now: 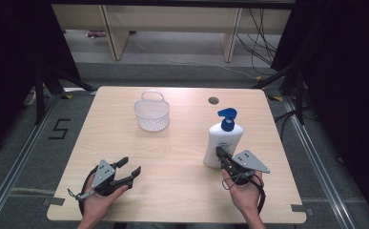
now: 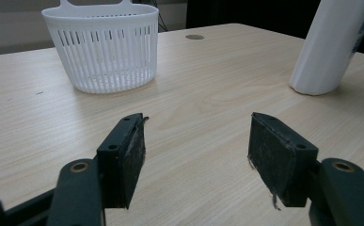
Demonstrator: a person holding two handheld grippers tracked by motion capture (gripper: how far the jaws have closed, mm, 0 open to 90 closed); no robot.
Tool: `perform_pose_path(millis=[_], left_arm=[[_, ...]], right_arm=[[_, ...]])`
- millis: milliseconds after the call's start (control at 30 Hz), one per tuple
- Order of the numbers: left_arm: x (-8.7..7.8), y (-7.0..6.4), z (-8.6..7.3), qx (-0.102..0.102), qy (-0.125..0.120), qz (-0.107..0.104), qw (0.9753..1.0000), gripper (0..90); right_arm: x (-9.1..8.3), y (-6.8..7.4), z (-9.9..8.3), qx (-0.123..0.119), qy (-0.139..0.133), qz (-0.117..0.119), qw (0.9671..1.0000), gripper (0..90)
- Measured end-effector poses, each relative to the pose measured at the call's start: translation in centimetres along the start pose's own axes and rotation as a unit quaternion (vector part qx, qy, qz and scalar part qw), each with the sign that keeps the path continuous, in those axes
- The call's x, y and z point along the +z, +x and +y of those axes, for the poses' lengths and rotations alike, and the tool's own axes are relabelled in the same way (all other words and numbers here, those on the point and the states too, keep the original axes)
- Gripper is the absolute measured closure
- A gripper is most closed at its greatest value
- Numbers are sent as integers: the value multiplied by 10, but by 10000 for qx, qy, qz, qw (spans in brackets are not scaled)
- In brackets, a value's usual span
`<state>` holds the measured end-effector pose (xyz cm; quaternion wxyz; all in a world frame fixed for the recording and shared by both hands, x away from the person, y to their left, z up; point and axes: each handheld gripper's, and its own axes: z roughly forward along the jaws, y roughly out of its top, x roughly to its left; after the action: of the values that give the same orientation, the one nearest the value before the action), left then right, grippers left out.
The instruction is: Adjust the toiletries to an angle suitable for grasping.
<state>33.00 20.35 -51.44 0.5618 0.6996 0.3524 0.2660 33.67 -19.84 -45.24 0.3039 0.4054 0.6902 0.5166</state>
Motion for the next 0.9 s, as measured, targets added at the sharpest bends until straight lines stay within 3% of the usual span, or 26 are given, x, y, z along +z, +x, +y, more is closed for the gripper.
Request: perform_pose_path(millis=[267,333,567,633,733,800,900], left_arm=[[-2,-1,0,-52,86,70,9999,361],[-2,-1,0,-51,86,68,9999,361],[-2,-2,0,-89,79,33,9999,360],[-2,-2,0,-89,74,21,9999,360],[1,-1,0,-53,-24,-60,10000,360],[-1,-2,0,-88,86,7,9999,360],[0,-2,0,-34,80,-34,10000,360]], right_arm=[[8,5,1,91,63,-36,9999,864],[8,4,2,-6,41,-34,10000,856],[-5,12,13,144,-163,-167,9996,716],[-13,14,22,243,-259,-323,9988,680],[-27,17,39,198,-595,-685,9957,628],[-31,16,47,182,-783,-842,9932,591],[-32,14,57,255,-842,-1065,9904,548]])
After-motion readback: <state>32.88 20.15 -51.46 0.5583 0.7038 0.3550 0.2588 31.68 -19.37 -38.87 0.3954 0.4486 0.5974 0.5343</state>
